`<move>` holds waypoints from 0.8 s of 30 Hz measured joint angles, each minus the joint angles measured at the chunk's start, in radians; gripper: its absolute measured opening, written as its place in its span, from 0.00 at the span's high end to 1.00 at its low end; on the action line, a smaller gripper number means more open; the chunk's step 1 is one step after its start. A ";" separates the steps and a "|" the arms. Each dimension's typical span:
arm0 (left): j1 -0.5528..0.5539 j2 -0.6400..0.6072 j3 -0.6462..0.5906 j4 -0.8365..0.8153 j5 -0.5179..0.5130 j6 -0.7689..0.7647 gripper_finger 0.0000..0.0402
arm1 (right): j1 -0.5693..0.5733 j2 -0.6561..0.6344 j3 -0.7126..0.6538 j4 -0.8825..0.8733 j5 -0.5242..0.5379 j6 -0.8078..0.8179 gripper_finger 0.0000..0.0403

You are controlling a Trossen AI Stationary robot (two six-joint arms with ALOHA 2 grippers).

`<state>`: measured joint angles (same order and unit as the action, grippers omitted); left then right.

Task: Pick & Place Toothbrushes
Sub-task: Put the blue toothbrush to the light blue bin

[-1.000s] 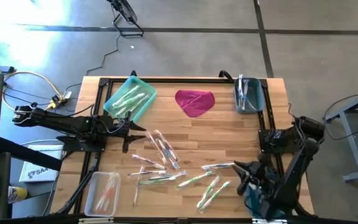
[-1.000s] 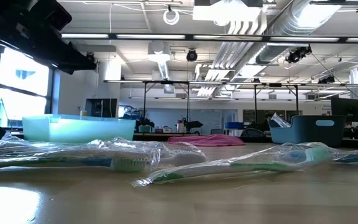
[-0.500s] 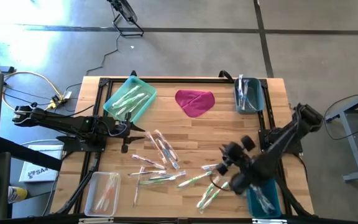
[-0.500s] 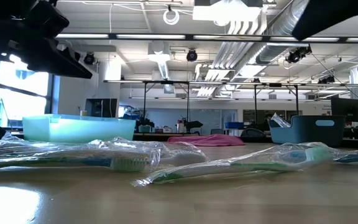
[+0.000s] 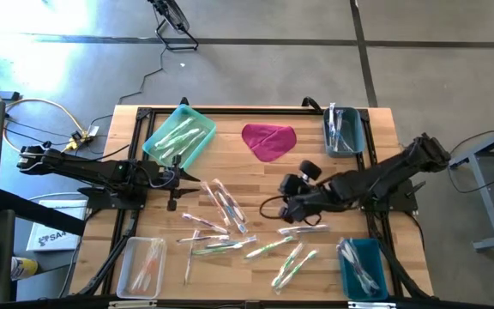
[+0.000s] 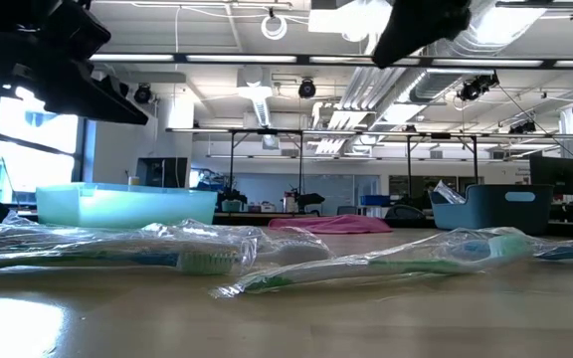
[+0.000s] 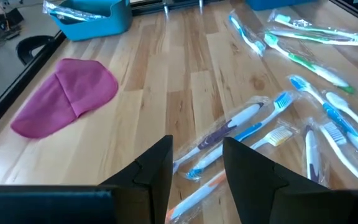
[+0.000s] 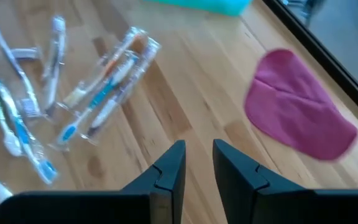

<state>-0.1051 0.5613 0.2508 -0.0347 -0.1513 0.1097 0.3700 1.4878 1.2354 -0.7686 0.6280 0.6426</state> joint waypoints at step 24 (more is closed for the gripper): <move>0.000 0.000 0.000 -0.101 0.006 -0.350 0.66 | -0.227 0.008 0.000 0.243 -0.269 -0.387 0.82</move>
<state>-0.1051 0.5612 0.2508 -0.1360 -0.1455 -0.2403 0.1425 1.4956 1.2354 -0.5259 0.3593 0.2558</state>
